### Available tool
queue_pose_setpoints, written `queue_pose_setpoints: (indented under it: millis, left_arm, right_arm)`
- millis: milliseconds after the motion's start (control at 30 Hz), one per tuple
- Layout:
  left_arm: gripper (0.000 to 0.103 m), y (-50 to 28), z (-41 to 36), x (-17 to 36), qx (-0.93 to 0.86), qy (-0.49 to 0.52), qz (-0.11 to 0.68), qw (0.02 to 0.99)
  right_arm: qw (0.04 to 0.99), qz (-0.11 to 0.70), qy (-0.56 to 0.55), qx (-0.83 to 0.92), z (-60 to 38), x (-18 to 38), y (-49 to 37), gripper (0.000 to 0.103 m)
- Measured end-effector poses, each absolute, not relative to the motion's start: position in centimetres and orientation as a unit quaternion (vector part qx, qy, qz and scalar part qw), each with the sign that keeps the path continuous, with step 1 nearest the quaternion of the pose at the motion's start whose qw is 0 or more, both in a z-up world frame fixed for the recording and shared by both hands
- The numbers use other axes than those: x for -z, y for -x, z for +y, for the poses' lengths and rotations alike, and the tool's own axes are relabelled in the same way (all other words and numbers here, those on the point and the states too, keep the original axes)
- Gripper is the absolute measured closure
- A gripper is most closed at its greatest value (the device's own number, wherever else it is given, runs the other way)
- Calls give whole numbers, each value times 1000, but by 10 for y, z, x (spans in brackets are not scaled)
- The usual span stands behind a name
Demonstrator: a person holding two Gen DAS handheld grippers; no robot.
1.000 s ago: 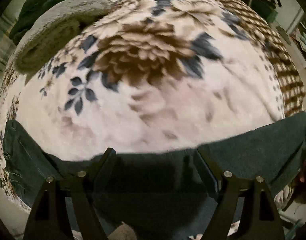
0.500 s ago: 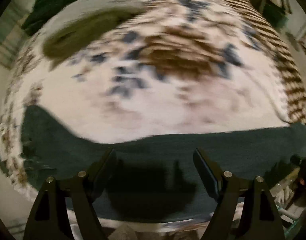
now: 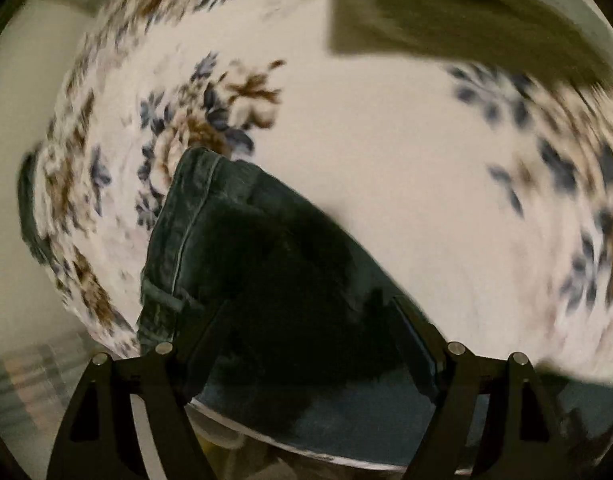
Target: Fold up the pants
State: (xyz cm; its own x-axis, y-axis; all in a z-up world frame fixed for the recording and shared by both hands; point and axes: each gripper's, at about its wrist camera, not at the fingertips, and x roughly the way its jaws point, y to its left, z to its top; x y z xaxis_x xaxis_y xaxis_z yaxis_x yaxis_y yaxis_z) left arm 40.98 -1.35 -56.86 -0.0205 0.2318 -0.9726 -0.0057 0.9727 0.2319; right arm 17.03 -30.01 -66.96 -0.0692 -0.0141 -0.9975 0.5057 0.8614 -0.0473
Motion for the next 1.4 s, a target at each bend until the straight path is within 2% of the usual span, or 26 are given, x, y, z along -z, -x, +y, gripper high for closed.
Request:
queue_pose_setpoints:
  millis: [167, 200, 233, 267, 300, 367, 467, 700, 833, 967, 1067, 1133, 1200, 1267, 1400]
  left_arm:
    - [25, -441, 3, 603, -94, -60, 740, 664]
    - [30, -442, 5, 609, -93, -60, 742, 661]
    - [40, -442, 7, 612, -87, -56, 741, 664]
    - [72, -439, 9, 612, -79, -50, 733, 674]
    - [79, -435, 13, 608, -76, -42, 723, 686]
    - [86, -418, 30, 595, -56, 4, 699, 713]
    - [91, -382, 55, 569, -32, 28, 666, 745]
    - [92, -260, 138, 516, -33, 102, 619, 778]
    - [92, -214, 167, 534, -78, 128, 632, 760]
    - [91, -167, 205, 574, -134, 189, 657, 718]
    - [91, -143, 223, 575, -143, 240, 649, 708]
    - [81, -140, 228, 565, -143, 252, 635, 716]
    - [62, -144, 232, 555, -142, 258, 612, 734]
    - [52, -156, 239, 554, -142, 264, 599, 743]
    - [52, -181, 255, 580, -153, 286, 597, 733]
  right_arm:
    - [646, 717, -158, 207, -281, 690, -194, 22]
    - [644, 720, -154, 209, -277, 694, -198, 22]
    - [643, 721, -152, 210, -273, 696, -200, 22]
    - [642, 722, -149, 211, -272, 698, -201, 22]
    - [643, 721, -149, 211, -271, 699, -201, 22]
    - [645, 720, -147, 207, -256, 693, -208, 22]
    - [647, 721, -146, 200, -242, 682, -208, 22]
    - [668, 711, -135, 171, -204, 626, -209, 22]
    - [670, 715, -133, 149, -182, 617, -193, 22]
    - [655, 731, -142, 125, -162, 624, -170, 22]
    - [651, 734, -162, 105, -157, 625, -159, 22]
    - [651, 731, -183, 90, -156, 625, -152, 22]
    - [643, 729, -220, 82, -163, 625, -145, 22]
    - [630, 723, -271, 84, -177, 624, -136, 22]
    - [587, 706, -379, 117, -215, 640, -95, 22]
